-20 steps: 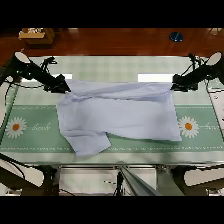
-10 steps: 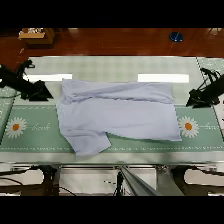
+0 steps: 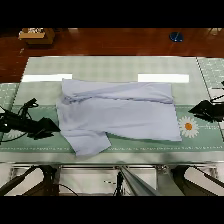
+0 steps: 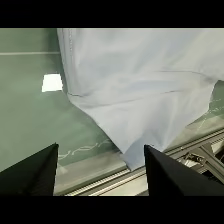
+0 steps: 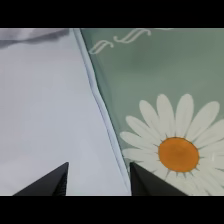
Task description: Fold the shirts.
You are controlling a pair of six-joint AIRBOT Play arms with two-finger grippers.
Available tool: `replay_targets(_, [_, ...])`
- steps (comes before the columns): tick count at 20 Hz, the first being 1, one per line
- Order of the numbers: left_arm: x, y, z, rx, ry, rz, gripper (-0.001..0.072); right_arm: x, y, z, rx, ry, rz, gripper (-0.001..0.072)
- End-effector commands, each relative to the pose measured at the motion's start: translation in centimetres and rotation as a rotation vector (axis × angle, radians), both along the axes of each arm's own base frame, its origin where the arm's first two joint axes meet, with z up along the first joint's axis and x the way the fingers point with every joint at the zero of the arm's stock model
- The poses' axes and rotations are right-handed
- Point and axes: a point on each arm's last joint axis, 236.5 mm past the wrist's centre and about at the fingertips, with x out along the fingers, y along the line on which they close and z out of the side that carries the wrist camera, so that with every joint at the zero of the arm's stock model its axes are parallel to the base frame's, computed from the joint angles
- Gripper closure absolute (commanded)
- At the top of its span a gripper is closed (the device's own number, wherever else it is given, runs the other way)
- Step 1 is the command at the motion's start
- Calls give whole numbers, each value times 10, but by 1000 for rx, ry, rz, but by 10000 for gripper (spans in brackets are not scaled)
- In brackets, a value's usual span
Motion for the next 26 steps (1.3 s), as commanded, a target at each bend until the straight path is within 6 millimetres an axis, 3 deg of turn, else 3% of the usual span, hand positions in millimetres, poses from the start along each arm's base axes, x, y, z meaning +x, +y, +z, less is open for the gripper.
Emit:
replay_targets(1, [-6, -13, -16, -44, -14, 48, 65, 8, 6, 9, 49, -65, -29, 231])
replay_targets(6, [-14, -28, -41, -22, 16, 9, 67, 4, 11, 9, 68, -48, -22, 234])
replay_targets(7, [-7, -31, -47, -2, -9, 24, 105, 4, 11, 9, 71, -45, -23, 234])
replay_targets(9, [20, -38, -54, 13, -86, 94, 107, 2, 14, 10, 83, -39, -20, 235])
replay_targets(10, [28, -45, -54, 5, -107, 108, 195, 1, 15, 11, 92, -35, -21, 235])
replay_targets(11, [31, -52, -55, 4, -115, 100, 379, 1, 16, 13, 93, -34, -23, 235])
replay_targets(13, [21, -67, -57, -8, -115, 13, 676, 1, 15, 19, 75, -53, -25, 235])
replay_targets(16, [12, -73, -54, -34, -91, -23, 686, 1, 8, 25, 26, -71, -41, 235])
replay_targets(18, [8, -72, -50, -54, -69, -17, 686, -15, 0, 15, -18, 0, -34, 210])
replay_targets(19, [7, -69, -49, -65, -61, -6, 686, -29, -5, 7, -39, 56, -35, 160])
replay_targets(26, [5, -55, -39, -121, -48, 41, 685, -86, 35, -39, 135, 227, -61, 162])
